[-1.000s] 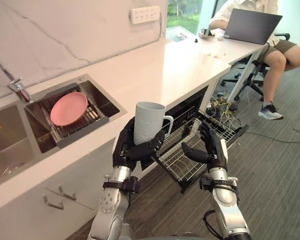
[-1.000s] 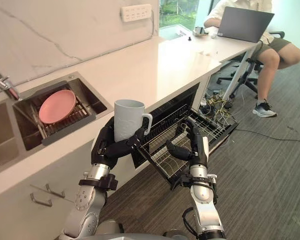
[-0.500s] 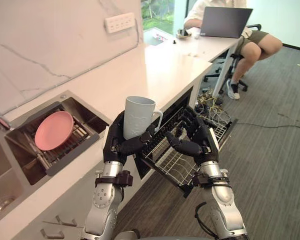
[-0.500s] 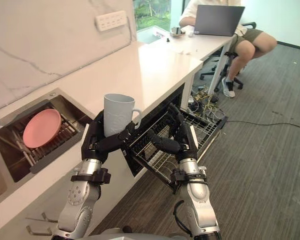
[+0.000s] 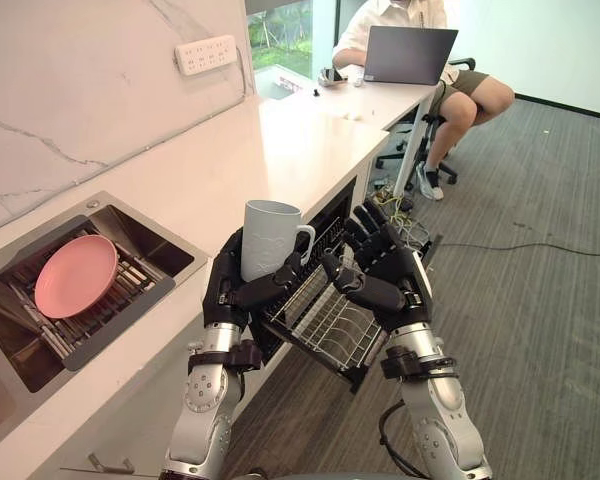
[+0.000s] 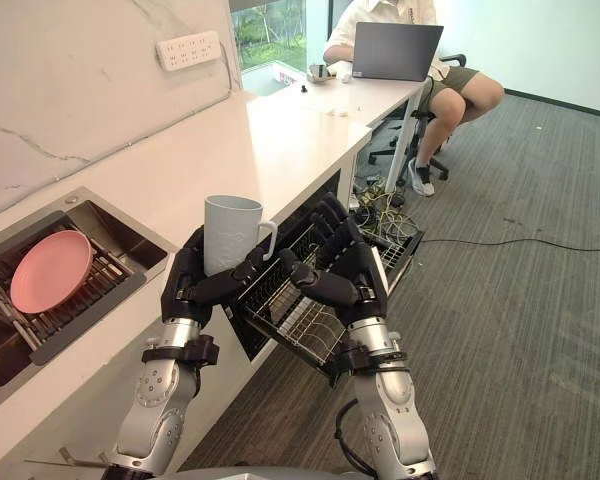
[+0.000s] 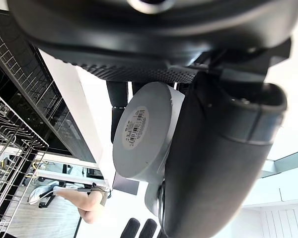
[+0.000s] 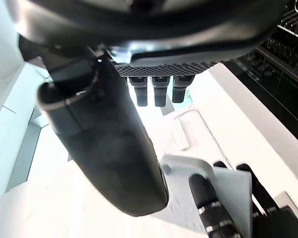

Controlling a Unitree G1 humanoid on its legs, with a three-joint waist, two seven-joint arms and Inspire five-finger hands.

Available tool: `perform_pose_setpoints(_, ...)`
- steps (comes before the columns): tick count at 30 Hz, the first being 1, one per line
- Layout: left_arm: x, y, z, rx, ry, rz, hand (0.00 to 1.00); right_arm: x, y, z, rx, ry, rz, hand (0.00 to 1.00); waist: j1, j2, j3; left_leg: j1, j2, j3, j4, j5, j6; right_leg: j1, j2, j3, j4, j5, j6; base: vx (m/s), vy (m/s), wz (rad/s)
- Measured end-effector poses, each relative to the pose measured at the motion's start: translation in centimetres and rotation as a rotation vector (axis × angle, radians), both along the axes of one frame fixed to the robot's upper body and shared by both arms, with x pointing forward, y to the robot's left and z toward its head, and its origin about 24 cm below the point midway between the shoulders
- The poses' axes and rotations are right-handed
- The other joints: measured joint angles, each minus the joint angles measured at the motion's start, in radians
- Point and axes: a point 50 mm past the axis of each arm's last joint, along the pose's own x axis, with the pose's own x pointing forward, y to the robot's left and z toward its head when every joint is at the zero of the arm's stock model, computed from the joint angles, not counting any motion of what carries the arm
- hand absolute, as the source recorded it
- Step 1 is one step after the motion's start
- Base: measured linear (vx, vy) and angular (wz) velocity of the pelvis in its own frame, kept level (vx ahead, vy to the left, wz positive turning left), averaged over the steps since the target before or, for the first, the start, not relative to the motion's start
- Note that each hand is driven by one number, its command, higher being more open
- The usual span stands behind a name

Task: Walk over to the sink, pick up the cup, carry it to the dishwasher, place the cup inside the dishwasher, then close the dishwasher door

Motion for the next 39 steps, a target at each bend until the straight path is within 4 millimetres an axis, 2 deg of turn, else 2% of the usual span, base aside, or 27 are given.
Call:
perform_pose_setpoints(5,0.0,-0.7,0.0,-0.008,-0.003,-0.037,0.30,0.1,0.7,0.2,-0.001,-0.010,0.032,0.90,0.000,-0.002,-0.007,0.004,-0.003,-0.002,-0.033,0.022,0.000,-0.004,0.000,-0.004,-0.010,0.007,0.004,0.00,0.000,0.00)
perform_pose_setpoints(11,-0.3,-2.6,0.0,-0.015,-0.005,-0.135,0.30,0.8,1.2,0.8,-0.020,-0.043,0.066,0.90,0.000,-0.003,-0.012,0.004,-0.011,-0.014,-0.062,0.044,0.002,-0.008,-0.004,-0.016,-0.015,0.011,0.009,-0.01,0.001,0.07)
perform_pose_setpoints(16,-0.8,-4.5,-0.1,-0.006,-0.010,-0.232,0.30,1.3,1.5,0.5,-0.028,-0.025,0.063,0.90,0.002,-0.003,-0.017,0.000,-0.016,-0.036,-0.087,0.067,0.004,-0.010,-0.006,-0.038,-0.017,0.012,0.011,-0.01,-0.004,0.12)
perform_pose_setpoints(20,-0.8,-4.6,-0.2,0.019,-0.007,-0.238,0.30,1.6,1.6,0.0,-0.044,-0.001,0.053,0.90,0.003,-0.002,-0.040,-0.007,-0.015,-0.044,-0.087,0.074,0.000,-0.012,-0.005,-0.046,-0.019,0.012,0.011,-0.02,-0.011,0.07)
perform_pose_setpoints(21,-0.8,-4.6,-0.2,0.020,-0.007,-0.238,0.30,1.6,1.6,0.0,-0.047,0.001,0.052,0.30,0.004,-0.001,-0.041,-0.007,-0.015,-0.044,-0.087,0.075,0.000,-0.012,-0.005,-0.047,-0.019,0.012,0.011,-0.02,-0.009,0.03)
perform_pose_setpoints(26,-0.5,-4.7,-0.4,0.053,-0.003,-0.235,0.30,1.9,1.6,-0.2,-0.090,0.009,0.033,0.30,0.012,-0.001,-0.044,-0.009,-0.015,-0.046,-0.087,0.082,0.000,-0.014,-0.006,-0.048,-0.018,0.013,0.013,0.00,0.000,0.00)
perform_pose_setpoints(33,-0.7,-5.1,-1.8,0.111,0.048,-0.250,0.30,2.4,1.1,-1.4,-0.125,0.078,0.002,0.30,0.021,-0.001,-0.064,-0.017,-0.016,-0.048,-0.087,0.088,-0.001,-0.022,-0.006,-0.048,-0.016,0.015,0.013,0.00,0.000,0.00)
perform_pose_setpoints(34,-0.7,-5.1,-1.9,0.112,0.050,-0.249,0.90,2.4,1.1,-1.5,-0.126,0.079,0.004,0.30,0.021,-0.001,-0.064,-0.017,-0.016,-0.048,-0.087,0.089,-0.001,-0.022,-0.006,-0.048,-0.016,0.016,0.013,0.00,0.000,0.00)
perform_pose_setpoints(39,-0.8,-5.0,-1.9,0.147,0.037,-0.247,0.90,2.5,0.8,-1.4,-0.134,0.081,0.005,0.30,0.024,-0.002,-0.064,-0.018,-0.016,-0.049,-0.087,0.089,0.000,-0.023,-0.006,-0.049,-0.016,0.016,0.013,0.00,0.000,0.00)
